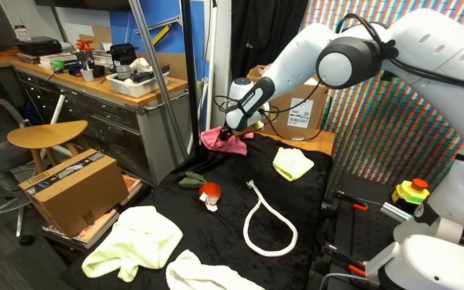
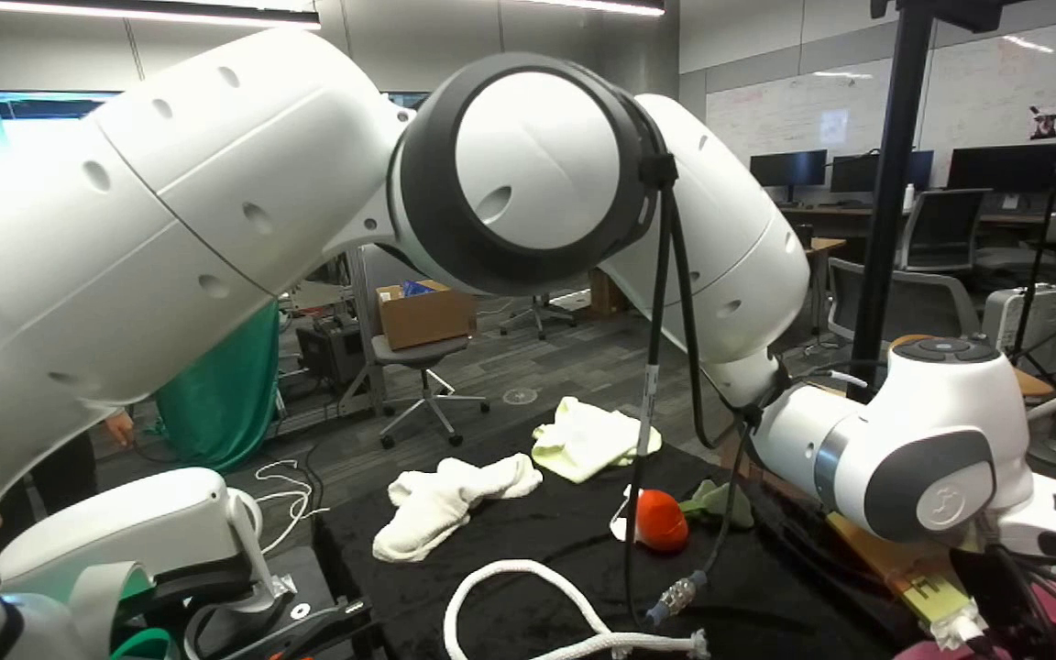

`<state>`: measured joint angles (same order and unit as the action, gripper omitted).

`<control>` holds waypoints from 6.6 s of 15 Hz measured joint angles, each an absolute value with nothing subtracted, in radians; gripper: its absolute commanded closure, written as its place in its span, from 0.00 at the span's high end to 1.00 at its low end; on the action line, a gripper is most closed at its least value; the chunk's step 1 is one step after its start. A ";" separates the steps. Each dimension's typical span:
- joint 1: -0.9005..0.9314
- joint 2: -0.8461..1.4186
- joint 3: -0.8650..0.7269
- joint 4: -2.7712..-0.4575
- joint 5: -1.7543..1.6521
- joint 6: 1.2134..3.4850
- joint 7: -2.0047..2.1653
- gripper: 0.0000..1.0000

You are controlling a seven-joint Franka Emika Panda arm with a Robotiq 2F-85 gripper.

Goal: Stack the objects on the table together

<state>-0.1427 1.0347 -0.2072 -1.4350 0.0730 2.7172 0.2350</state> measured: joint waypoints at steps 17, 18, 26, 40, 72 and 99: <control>-0.117 1.118 -0.210 -1.291 0.066 2.557 0.258 0.30; -0.117 1.120 -0.210 -1.284 0.066 2.552 0.259 0.23; -0.118 1.121 -0.213 -1.243 0.061 2.501 0.260 0.08; -0.143 0.859 -0.211 -1.459 0.033 2.470 0.094 0.05; 0.061 -0.199 0.031 -2.361 -0.238 2.111 -0.533 0.05; 0.171 -0.037 0.182 -2.241 -0.372 2.181 -0.375 1.00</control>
<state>0.1709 -0.0375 0.1820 -2.2411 -0.3723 2.1810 -0.3747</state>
